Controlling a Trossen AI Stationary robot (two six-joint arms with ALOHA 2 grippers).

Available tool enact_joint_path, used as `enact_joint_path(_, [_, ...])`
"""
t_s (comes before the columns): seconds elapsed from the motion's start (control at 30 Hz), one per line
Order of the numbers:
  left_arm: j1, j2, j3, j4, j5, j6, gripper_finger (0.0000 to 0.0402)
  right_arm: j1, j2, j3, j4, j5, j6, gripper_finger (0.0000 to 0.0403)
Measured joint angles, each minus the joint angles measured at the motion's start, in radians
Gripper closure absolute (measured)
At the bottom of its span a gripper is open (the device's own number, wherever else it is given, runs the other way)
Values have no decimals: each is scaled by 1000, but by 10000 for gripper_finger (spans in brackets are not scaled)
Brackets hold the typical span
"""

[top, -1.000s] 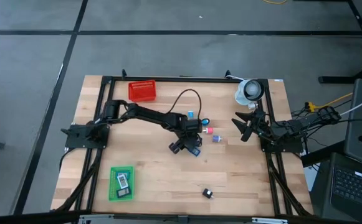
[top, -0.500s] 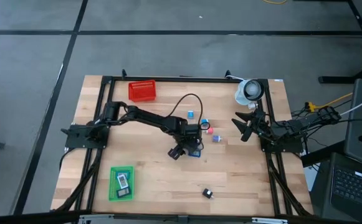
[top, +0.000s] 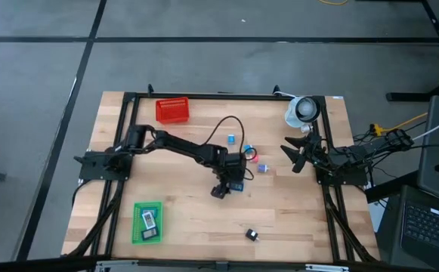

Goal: Pick & Place Office items
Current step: Put the blue digital timer into the green bin

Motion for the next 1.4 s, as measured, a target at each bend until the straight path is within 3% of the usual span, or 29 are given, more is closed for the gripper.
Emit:
enact_joint_path(0.47, [-36, 13, 11, 28, -253, -143, 138, 0, 0, 0, 3, 0, 19, 156])
enact_joint_path(0.87, [-52, 44, -5, 41, -323, -122, 197, 0, 0, 0, 3, 0, 23, 156])
enact_joint_path(1.07, [-48, 37, -12, 85, -255, -115, 253, 0, 0, 0, 2, 0, 23, 156])
enact_joint_path(1.23, [-45, -12, -23, 147, -197, -77, 253, 0, 0, 0, 2, 0, 23, 156])
enact_joint_path(1.4, [-38, -158, -13, 290, -94, -43, 253, 0, 0, 0, 2, -11, 23, 156])
